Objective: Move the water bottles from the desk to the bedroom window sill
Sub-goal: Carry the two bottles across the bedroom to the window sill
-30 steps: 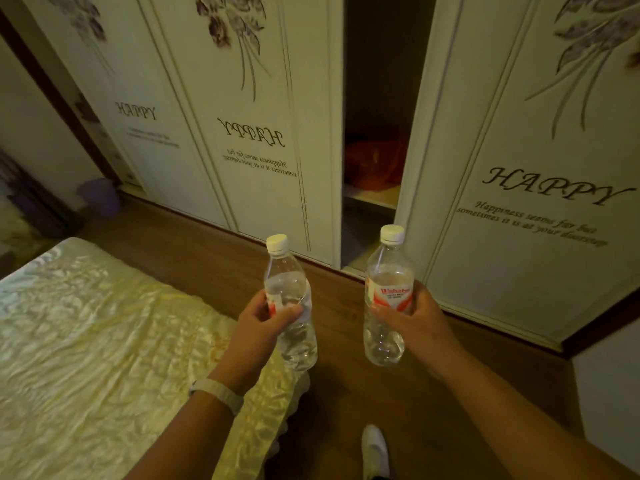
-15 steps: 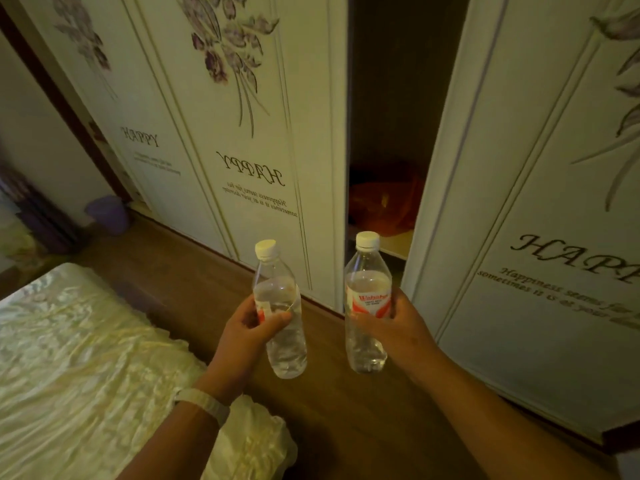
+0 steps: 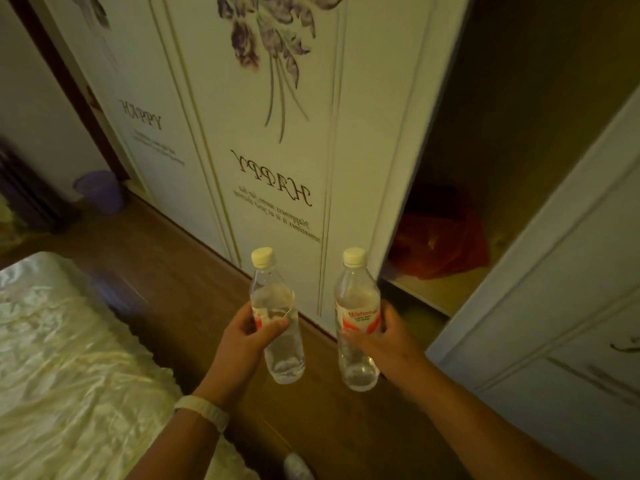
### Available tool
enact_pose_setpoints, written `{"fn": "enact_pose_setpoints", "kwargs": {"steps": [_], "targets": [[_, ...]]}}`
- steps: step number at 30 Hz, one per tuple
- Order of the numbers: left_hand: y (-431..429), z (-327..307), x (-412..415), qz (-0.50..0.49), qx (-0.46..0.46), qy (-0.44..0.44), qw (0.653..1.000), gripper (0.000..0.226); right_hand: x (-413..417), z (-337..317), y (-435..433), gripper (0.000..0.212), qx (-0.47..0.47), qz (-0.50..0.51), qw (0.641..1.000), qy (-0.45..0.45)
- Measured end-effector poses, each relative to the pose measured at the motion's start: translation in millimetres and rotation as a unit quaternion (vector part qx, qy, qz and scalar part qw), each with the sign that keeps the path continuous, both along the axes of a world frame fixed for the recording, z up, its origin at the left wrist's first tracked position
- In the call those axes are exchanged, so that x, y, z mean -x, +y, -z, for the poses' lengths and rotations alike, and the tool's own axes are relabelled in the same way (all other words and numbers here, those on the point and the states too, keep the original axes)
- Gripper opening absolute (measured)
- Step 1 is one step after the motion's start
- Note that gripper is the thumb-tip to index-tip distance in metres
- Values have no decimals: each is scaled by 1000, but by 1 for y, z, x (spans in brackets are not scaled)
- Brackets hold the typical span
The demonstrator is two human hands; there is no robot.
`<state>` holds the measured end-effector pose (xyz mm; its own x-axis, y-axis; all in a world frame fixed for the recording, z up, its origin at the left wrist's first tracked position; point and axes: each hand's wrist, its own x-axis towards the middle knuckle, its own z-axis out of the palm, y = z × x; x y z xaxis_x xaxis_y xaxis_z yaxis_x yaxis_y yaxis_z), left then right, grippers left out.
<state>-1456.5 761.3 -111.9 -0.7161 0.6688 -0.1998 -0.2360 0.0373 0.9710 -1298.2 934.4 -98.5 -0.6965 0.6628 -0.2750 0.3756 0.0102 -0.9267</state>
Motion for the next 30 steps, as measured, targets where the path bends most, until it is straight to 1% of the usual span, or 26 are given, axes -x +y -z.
{"fn": "enact_pose_setpoints", "kwargs": {"steps": [2, 4, 9, 13, 17, 23, 30], "targets": [[8, 0, 30, -11, -2, 0, 1000, 43, 35, -6, 10, 47, -4, -14, 1000, 1], [12, -4, 62, -21, -7, 4, 1000, 44, 71, -14, 17, 46, -13, -30, 999, 9], [2, -12, 122, -65, -9, 27, 997, 35, 146, -22, 24, 47, -24, -76, 996, 33], [-18, -18, 156, -125, -12, 29, 992, 45, 202, -24, 21, 48, -21, -124, 991, 43], [-35, -15, 184, -183, -6, 26, 983, 40, 254, -19, 17, 55, -23, -162, 986, 31], [-43, -6, 239, -277, 15, 20, 960, 42, 350, 0, 18, 50, 4, -231, 972, 35], [-25, -17, 329, -338, 23, 21, 941, 39, 476, 4, 40, 58, 18, -290, 956, 32]]}}
